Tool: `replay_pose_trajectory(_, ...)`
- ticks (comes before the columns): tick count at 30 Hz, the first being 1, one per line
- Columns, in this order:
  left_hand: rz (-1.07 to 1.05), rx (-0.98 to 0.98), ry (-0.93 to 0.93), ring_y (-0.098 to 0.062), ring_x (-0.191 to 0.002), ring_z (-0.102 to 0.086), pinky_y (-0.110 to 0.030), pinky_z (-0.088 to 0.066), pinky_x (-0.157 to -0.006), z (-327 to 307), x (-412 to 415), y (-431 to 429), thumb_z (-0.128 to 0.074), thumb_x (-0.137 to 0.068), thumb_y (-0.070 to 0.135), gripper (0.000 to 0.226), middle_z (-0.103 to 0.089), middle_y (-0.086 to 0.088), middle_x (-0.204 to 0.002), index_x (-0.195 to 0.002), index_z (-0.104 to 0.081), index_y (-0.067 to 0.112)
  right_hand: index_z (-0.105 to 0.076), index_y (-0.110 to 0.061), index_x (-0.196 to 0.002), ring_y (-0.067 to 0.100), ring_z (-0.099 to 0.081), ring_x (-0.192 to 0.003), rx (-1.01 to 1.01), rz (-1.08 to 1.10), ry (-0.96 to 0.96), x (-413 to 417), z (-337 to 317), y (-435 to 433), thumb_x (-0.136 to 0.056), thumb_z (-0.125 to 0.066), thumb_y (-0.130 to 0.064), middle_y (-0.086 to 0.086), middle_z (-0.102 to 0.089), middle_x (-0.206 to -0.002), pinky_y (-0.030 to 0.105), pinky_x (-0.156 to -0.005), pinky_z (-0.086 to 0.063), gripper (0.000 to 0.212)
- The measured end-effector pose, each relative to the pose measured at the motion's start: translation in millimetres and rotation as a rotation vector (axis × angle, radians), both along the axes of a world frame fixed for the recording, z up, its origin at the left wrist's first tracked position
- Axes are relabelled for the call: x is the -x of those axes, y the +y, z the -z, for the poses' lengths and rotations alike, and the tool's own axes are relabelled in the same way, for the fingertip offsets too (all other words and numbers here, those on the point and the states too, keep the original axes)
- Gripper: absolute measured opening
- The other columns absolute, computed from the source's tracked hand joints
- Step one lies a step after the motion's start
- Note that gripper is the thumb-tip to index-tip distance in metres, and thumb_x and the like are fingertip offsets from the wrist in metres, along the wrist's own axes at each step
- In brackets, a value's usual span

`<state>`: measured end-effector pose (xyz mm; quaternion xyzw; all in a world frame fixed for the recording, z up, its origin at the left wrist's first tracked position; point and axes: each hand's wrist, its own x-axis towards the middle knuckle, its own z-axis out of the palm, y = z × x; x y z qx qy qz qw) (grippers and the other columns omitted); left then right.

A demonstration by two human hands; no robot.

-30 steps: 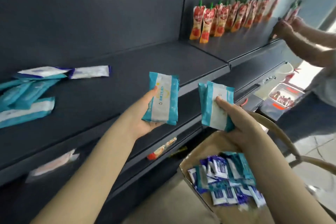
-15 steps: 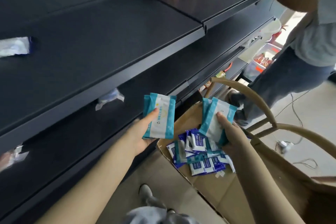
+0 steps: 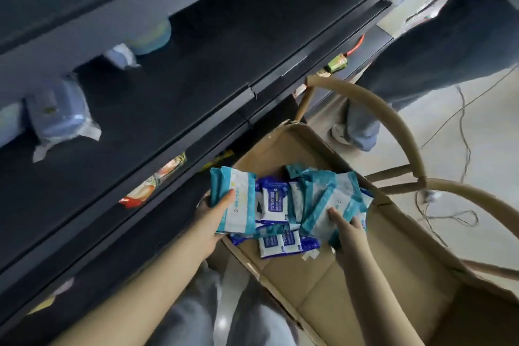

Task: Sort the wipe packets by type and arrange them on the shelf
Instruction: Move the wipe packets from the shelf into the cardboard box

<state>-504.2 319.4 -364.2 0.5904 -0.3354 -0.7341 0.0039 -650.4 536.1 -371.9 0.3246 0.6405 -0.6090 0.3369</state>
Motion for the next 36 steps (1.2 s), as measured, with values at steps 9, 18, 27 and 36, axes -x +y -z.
replay_pose_trajectory(9,0.113,0.027,-0.158,-0.018,-0.100,-0.064,-0.041,-0.052,-0.091,119.2,92.9,53.6,-0.076,-0.078,0.051,0.063,-0.063,0.004,-0.120,-0.131,-0.048,0.030,-0.059,-0.020,-0.119,0.026,-0.071,-0.090,-0.170,-0.243,0.161,83.0,99.8,10.7,-0.095,-0.065,-0.019,0.006,-0.070,-0.109,0.040,-0.072,-0.061,0.025)
replay_pose_trajectory(18,0.349,0.269,-0.418,-0.026,-0.106,-0.061,-0.040,-0.054,-0.081,164.7,110.3,76.0,-0.066,-0.093,0.030,0.055,-0.058,-0.008,-0.127,-0.141,-0.041,0.018,-0.056,-0.030,-0.115,0.019,-0.069,-0.095,-0.445,-0.446,0.366,99.9,142.3,16.6,-0.081,-0.069,-0.050,-0.002,-0.067,-0.113,0.046,-0.079,-0.061,0.041)
replay_pose_trajectory(27,0.231,0.114,-0.221,-0.016,-0.098,-0.064,-0.032,-0.053,-0.081,137.2,81.3,47.1,-0.060,-0.096,0.040,0.032,-0.064,0.001,-0.118,-0.125,-0.052,0.028,-0.039,-0.022,-0.150,0.020,-0.038,-0.140,-0.581,-0.452,0.550,81.3,109.9,9.4,-0.092,-0.066,-0.036,0.001,-0.041,-0.152,0.044,-0.117,-0.033,0.065)
replay_pose_trajectory(36,0.013,0.186,0.078,-0.018,-0.120,-0.057,-0.034,-0.046,-0.099,13.0,-59.1,1.5,-0.054,-0.099,0.038,0.032,-0.061,0.005,-0.128,-0.129,-0.054,0.028,-0.059,-0.020,-0.133,0.008,-0.059,-0.114,-0.151,-0.564,0.580,-30.7,-1.1,-50.3,-0.099,-0.056,-0.037,-0.012,-0.059,-0.124,0.025,-0.093,-0.048,0.037)
